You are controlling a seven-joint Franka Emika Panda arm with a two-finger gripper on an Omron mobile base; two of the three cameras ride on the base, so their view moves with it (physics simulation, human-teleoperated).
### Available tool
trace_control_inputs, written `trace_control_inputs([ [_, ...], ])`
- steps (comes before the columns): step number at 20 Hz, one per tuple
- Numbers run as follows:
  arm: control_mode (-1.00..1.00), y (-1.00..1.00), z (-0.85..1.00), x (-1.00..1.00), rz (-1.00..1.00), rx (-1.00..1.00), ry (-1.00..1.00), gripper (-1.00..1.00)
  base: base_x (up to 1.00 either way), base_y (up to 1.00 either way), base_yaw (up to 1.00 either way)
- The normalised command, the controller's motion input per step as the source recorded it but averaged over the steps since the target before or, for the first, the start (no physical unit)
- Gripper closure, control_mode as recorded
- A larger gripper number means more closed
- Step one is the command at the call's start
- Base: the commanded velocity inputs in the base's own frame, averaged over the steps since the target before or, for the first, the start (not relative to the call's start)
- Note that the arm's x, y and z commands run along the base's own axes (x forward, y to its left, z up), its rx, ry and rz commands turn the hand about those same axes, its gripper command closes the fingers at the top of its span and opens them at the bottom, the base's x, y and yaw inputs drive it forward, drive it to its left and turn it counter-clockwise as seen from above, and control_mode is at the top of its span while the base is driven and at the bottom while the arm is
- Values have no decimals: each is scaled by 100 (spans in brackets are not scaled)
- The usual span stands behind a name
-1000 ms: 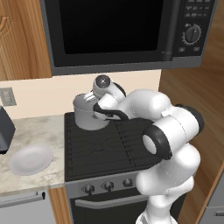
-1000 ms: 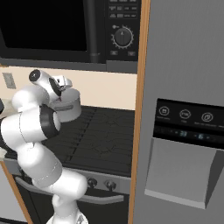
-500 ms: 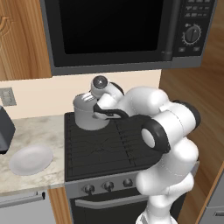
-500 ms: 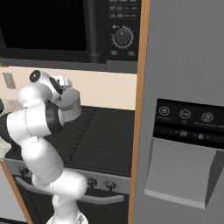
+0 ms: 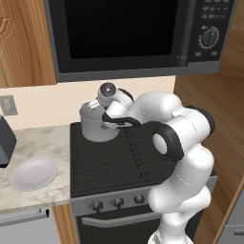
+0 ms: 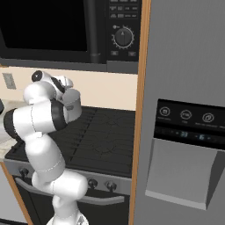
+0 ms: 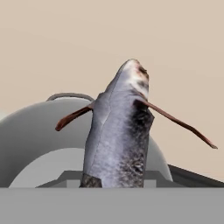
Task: Retrieve the frozen meat and place it in the pot on a burner. Then turn the burner on.
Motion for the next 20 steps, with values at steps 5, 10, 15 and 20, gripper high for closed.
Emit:
trace_control_inputs([
  [5, -100, 16, -4, 14, -2, 0, 0, 100, 0, 0, 0],
  [10, -100, 17, -1, 10, -2, 0, 0, 100, 0, 0, 0],
  [15, -100, 20, 0, 11, -1, 0, 0, 100, 0, 0, 0],
  [20, -100, 18, -7, 14, -1, 0, 0, 100, 0, 0, 0],
])
